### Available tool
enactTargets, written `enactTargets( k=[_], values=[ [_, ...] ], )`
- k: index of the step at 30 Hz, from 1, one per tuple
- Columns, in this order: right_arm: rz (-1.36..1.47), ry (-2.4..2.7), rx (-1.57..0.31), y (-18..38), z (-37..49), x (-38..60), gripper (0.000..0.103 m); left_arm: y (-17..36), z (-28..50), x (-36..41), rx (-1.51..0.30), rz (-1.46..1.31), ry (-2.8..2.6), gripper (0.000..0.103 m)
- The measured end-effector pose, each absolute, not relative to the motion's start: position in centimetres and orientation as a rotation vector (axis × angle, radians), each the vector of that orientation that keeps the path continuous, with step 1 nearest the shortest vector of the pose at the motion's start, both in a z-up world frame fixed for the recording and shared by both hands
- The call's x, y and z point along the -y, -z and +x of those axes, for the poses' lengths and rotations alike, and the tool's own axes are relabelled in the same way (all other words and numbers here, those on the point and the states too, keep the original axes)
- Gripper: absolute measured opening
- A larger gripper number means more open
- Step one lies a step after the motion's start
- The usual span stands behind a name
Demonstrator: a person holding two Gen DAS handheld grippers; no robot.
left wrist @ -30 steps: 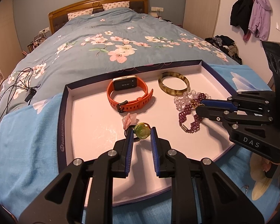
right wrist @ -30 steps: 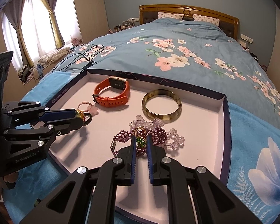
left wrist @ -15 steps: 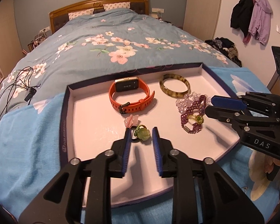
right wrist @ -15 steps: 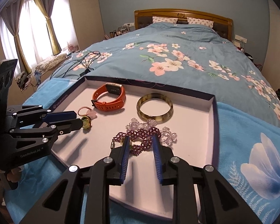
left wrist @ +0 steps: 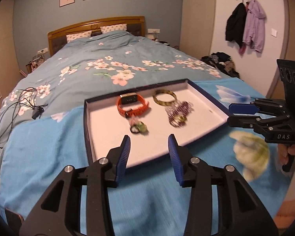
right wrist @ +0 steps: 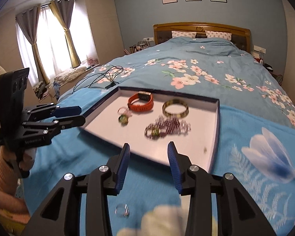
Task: Organize jewelry
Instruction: 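Open the left tool to drop the round green ring in the box, then grasp the black hair tie with green bead with the left tool while the right tool grasps the silver ring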
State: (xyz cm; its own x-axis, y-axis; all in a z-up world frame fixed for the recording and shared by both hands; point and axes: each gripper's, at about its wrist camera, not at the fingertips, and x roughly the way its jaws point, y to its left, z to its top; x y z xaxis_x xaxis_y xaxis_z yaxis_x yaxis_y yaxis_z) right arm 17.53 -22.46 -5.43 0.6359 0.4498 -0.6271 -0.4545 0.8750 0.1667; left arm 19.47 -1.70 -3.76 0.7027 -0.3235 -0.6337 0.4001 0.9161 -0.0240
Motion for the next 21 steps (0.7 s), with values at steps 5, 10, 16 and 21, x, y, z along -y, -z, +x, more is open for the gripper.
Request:
enactTargets(
  k=[5,10,16,21],
  values=[
    [-0.016,-0.523,-0.771,7.1,15.0,22.7,0.037,5.2,16.6,1.3,-0.723,0.139,0.446,0.042],
    [-0.01,-0.54,-0.821,8.7,13.3,22.3,0.037,6.5,14.2,1.7,-0.757,0.159,0.5,0.048],
    [-0.024,-0.552,-0.855,9.9,12.4,21.0,0.037,7.5,12.8,3.0,-0.777,0.176,0.539,0.048],
    [-0.043,-0.536,-0.879,10.4,12.5,20.0,0.037,8.1,12.7,3.6,-0.802,0.181,0.539,0.048]
  ],
)
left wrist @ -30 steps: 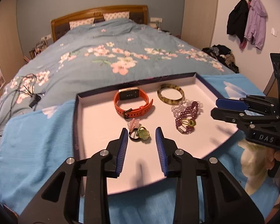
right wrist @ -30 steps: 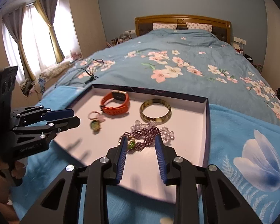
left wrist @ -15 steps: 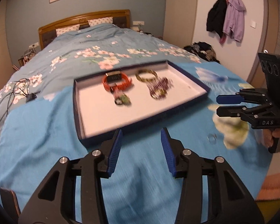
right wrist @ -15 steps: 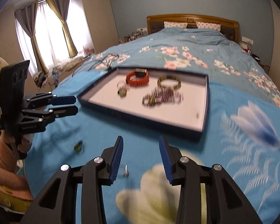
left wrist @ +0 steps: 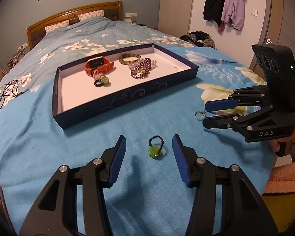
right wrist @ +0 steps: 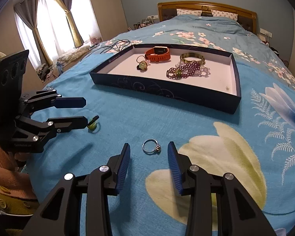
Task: Organize jewelry
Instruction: 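Grasp the black hair tie with green bead with the left tool while the right tool grasps the silver ring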
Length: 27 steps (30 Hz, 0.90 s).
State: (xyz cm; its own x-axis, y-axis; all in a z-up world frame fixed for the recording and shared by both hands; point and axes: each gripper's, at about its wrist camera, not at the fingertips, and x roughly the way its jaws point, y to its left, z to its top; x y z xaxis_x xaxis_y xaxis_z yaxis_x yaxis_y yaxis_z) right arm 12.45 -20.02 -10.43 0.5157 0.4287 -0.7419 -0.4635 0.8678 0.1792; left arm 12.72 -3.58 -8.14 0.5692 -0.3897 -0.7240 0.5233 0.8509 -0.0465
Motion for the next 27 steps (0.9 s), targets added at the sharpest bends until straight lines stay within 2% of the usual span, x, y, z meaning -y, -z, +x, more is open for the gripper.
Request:
enactTargets(
  k=[5,8,14,17,22,25,27],
  values=[
    [-0.078,-0.508,-0.877,10.6,12.4,19.2,0.038,8.8,13.0,4.1,-0.83,0.177,0.542,0.046],
    [-0.105,-0.486,-0.873,10.6,12.3,18.9,0.035,9.3,13.5,4.3,-0.858,0.169,0.538,0.04],
    [-0.123,-0.469,-0.87,10.7,12.2,18.8,0.026,9.7,13.9,4.7,-0.881,0.162,0.544,0.035],
    [-0.118,-0.474,-0.871,10.7,12.2,18.9,0.018,9.8,13.9,4.9,-0.887,0.164,0.53,0.034],
    [-0.108,-0.479,-0.871,10.6,12.1,19.1,0.005,9.9,14.0,4.8,-0.889,0.157,0.514,0.023],
    [-0.1,-0.486,-0.874,10.6,12.2,19.2,0.004,9.9,14.1,4.5,-0.892,0.144,0.511,0.017],
    [-0.09,-0.489,-0.876,10.6,12.2,19.3,0.004,9.9,14.0,4.5,-0.892,0.141,0.51,0.017]
  ],
)
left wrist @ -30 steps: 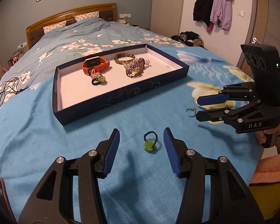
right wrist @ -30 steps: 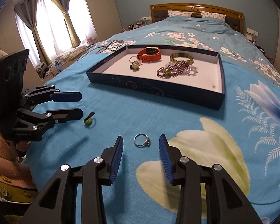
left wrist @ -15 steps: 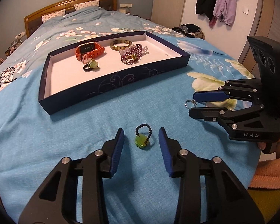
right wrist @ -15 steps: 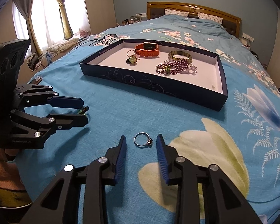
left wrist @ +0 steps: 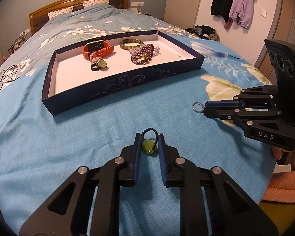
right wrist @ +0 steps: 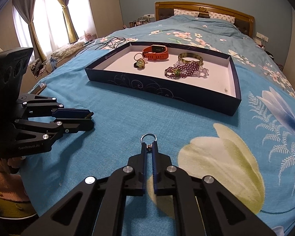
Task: Organize jewelry
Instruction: 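Grasp the black hair tie with green bead with the left tool while the right tool grasps the silver ring, then carry the hair tie with the left tool while the right tool carries the silver ring toward the box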
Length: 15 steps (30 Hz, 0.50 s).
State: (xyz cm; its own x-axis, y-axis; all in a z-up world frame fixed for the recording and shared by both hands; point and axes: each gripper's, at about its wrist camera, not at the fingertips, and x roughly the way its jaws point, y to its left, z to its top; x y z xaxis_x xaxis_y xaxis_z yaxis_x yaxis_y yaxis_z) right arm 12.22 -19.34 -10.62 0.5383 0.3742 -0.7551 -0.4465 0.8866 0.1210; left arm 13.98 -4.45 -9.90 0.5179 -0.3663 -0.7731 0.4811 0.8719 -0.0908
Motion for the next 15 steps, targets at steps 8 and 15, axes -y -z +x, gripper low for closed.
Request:
enactTargets(
  k=[8,15],
  values=[
    [-0.074,-0.491,-0.875,10.57,12.32,19.56,0.003,9.89,13.92,4.43,-0.886,0.136,0.502,0.016],
    [-0.049,-0.505,-0.847,9.94,12.21,19.98,0.003,9.75,13.82,4.51,-0.88,0.141,0.491,0.016]
  ],
)
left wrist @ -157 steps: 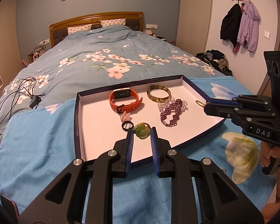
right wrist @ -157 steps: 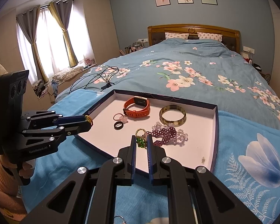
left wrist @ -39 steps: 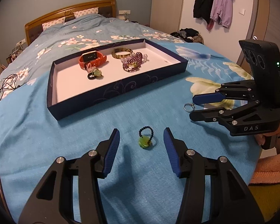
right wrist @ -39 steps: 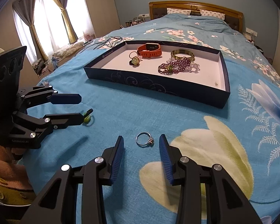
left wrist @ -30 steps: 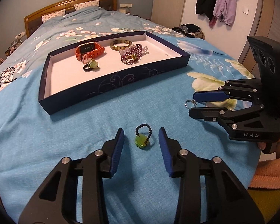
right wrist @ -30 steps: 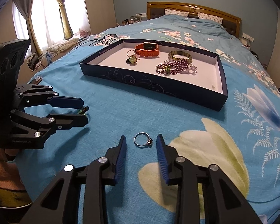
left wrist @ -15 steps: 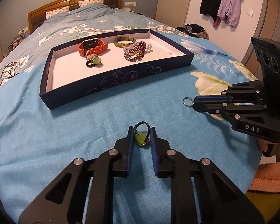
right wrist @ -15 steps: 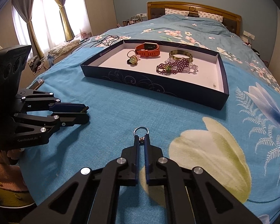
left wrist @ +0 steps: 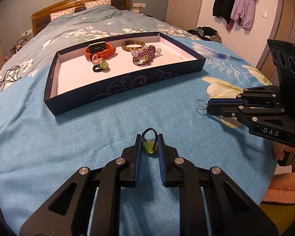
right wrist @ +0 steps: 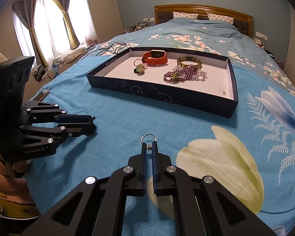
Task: Organize jewelry
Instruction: 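Carry the hair tie with the left tool while the right tool carries the silver ring toward the box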
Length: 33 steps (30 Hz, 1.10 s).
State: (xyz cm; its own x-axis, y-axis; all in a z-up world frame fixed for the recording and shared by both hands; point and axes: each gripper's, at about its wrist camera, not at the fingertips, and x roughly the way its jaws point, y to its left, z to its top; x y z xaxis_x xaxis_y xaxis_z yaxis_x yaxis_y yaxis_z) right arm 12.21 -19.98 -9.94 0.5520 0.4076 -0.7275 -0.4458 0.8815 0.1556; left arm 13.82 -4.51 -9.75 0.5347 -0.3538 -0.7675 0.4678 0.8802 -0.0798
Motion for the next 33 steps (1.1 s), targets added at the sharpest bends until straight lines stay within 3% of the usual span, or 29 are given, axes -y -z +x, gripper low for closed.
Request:
enactTargets(
  k=[33],
  values=[
    [0.017,-0.511,-0.74,7.5,13.1,21.0,0.003,6.9,13.9,3.4,-0.787,0.097,0.441,0.016]
  ],
)
